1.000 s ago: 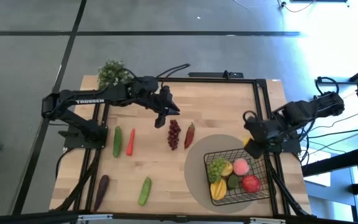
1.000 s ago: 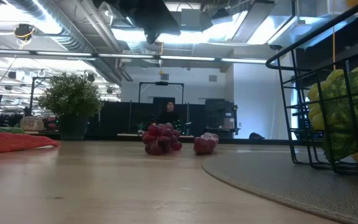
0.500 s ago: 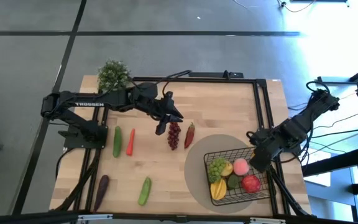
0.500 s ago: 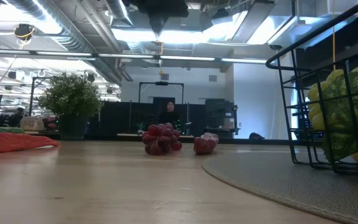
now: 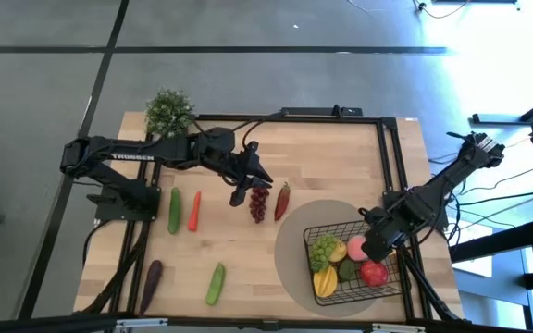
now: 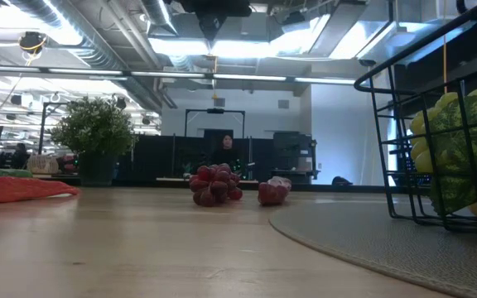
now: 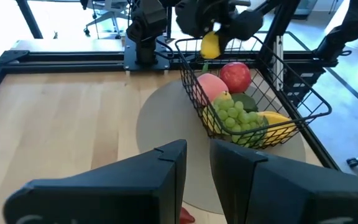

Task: Build produce basket
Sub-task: Put the lemon into the wire basket

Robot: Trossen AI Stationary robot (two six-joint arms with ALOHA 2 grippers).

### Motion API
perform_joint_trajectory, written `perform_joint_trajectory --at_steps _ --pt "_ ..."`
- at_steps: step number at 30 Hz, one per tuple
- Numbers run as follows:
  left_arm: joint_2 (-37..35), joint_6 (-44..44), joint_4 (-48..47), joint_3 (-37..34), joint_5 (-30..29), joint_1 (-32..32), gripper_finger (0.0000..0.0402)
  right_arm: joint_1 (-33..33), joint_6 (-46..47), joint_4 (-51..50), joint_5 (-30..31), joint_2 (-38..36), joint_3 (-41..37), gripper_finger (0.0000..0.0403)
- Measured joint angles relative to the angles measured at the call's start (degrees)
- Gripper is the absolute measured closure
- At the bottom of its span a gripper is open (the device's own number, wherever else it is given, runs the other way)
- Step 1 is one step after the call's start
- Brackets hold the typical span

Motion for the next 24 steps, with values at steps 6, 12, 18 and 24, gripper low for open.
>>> perform_joint_trajectory --at_steps 6,12,18,24 --pt "-0.02 0.29 -0.28 0.00 0.18 -0.10 0.0341 -0.02 0.00 1.36 -0.02 0.02 -3.57 0.0257" --pt "-0.04 0.29 -0.28 0.00 0.31 -0.10 0.0341 0.00 -0.02 1.93 0.07 0.02 -3.99 0.0257" --pt "-0.04 0.33 -0.28 -0.01 0.42 -0.10 0.0341 0.00 0.00 1.97 0.12 0.02 -3.99 0.0238" --pt "-0.04 0.36 -0.28 -0.07 0.42 -0.10 0.0341 0.00 -0.04 2.16 2.14 0.02 -4.03 0.0215"
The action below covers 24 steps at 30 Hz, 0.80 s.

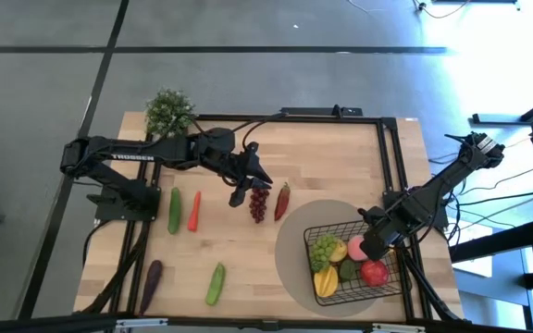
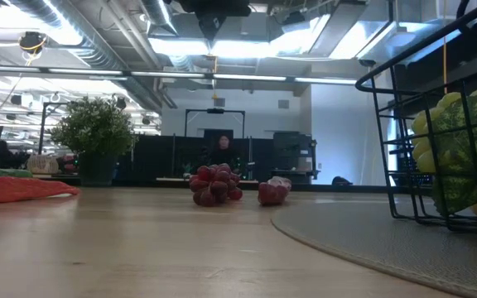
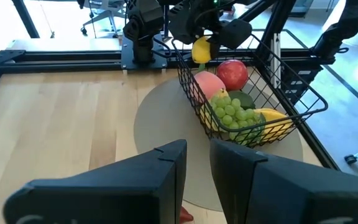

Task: Build produce basket
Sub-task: Put the lemon into the wire basket

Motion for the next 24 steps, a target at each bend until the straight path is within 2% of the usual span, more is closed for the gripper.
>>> perform_joint_trajectory --at_steps 7,15,24 --pt "-0.02 0.00 0.00 0.00 -0.02 0.00 0.0341 -0.02 0.00 3.46 0.50 0.00 0.00 0.0213" --pt "-0.02 -0.02 0.00 0.00 -0.02 0.00 0.0341 0.00 0.00 3.87 0.95 0.00 0.00 0.0232" --pt "-0.02 -0.02 0.01 0.00 -0.02 0.00 0.0341 -0.02 -0.01 3.90 0.94 0.00 0.00 0.0188"
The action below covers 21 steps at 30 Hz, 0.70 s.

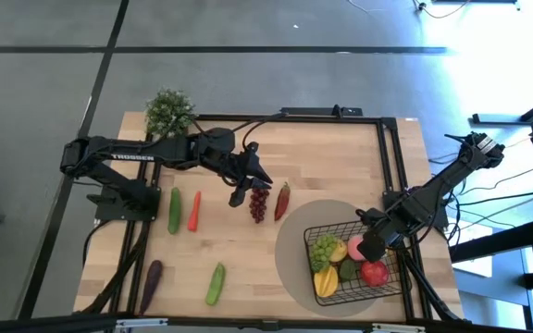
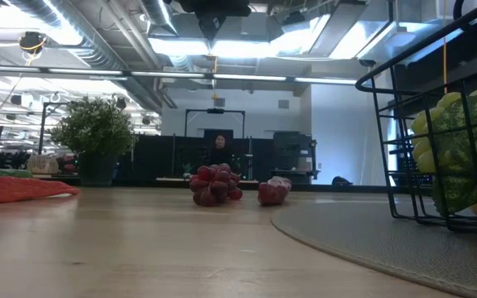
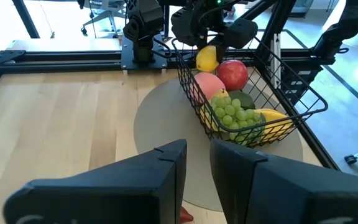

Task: Build produce basket
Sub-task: Put the lemon into the wire basket, then put the purple grapes into the wire basket

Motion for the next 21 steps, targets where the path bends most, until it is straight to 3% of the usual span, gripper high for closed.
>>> perform_joint_trajectory --at_steps 21 --pt "0.00 0.00 -0.46 0.00 -0.02 0.00 0.0341 0.00 -0.48 0.68 -2.38 -0.04 2.01 0.0180"
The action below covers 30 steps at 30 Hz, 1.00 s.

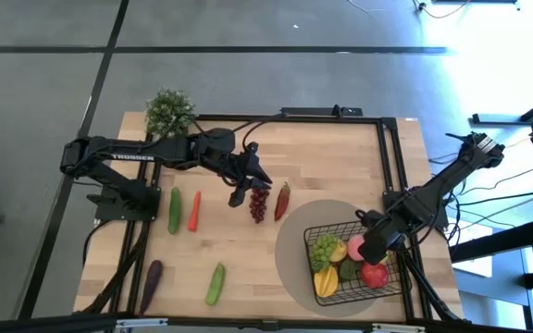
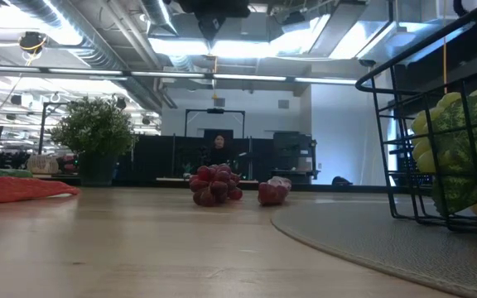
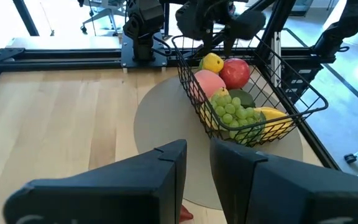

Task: Build produce basket
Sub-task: Put the purple grapes into the wire basket

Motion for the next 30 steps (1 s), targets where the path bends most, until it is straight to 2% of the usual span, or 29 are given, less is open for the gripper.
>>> perform_joint_trajectory --at_steps 7,10,15,20,23,30 --pt "0.00 -0.83 -1.48 0.00 -0.09 0.02 0.0341 0.02 0.11 -6.60 4.10 -0.02 7.74 0.0180" --pt "0.00 -1.56 -2.33 0.00 -0.07 0.02 0.0341 0.02 0.03 -9.93 8.15 -0.02 11.80 0.0180" --pt "-0.02 -3.28 -5.87 0.02 -0.07 -0.21 0.0341 0.02 -1.47 -15.35 19.43 -0.02 19.21 0.0180" --pt "0.00 -7.85 -7.68 0.00 -0.04 -0.95 0.0341 0.02 -10.16 -16.66 34.45 -0.02 24.05 0.0180" --pt "-0.02 -8.43 -9.91 0.02 -0.30 -1.61 0.0341 0.00 -15.48 -16.61 41.06 -0.02 25.51 0.0180" --pt "-0.02 -29.24 -18.36 0.02 -1.84 -1.75 0.0341 0.00 -23.66 -15.70 50.39 -0.02 26.18 0.0180"
